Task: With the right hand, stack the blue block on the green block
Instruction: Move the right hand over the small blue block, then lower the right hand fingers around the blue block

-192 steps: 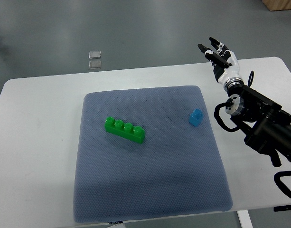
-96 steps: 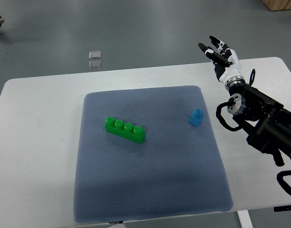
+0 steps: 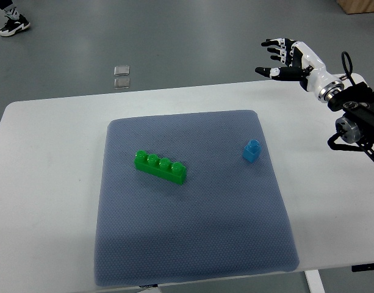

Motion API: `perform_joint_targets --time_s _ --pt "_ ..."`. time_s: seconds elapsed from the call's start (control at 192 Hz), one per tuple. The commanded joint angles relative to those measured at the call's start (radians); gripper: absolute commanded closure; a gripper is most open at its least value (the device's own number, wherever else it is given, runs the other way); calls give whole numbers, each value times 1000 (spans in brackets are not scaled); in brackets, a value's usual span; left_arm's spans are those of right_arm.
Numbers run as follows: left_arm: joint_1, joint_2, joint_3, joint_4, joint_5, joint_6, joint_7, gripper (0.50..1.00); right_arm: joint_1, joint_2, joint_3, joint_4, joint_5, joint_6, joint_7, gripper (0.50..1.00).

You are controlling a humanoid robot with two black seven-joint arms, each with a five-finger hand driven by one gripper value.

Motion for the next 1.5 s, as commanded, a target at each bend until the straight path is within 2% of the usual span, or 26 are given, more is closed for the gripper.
perform_joint_targets --time_s 0.0,0.329,0.402,0.563,0.741,1.163,1.497 --pt "0 0 0 0 0 0 0 500 15 -57 -48 55 -163 44 4 589" --pt "0 0 0 0 0 0 0 500 87 -92 -107 153 -823 137 6 591" --pt "0 0 0 0 0 0 0 500 122 -93 -146 175 -906 145 26 591" --pt "0 0 0 0 0 0 0 500 231 -130 -268 219 -929 183 44 591" --pt "0 0 0 0 0 0 0 500 309 -133 -400 223 -933 183 47 589" --pt "0 0 0 0 0 0 0 500 280 -120 -462 216 -975 170 41 591" --pt "0 0 0 0 0 0 0 500 228 -107 -463 169 -979 113 35 591"
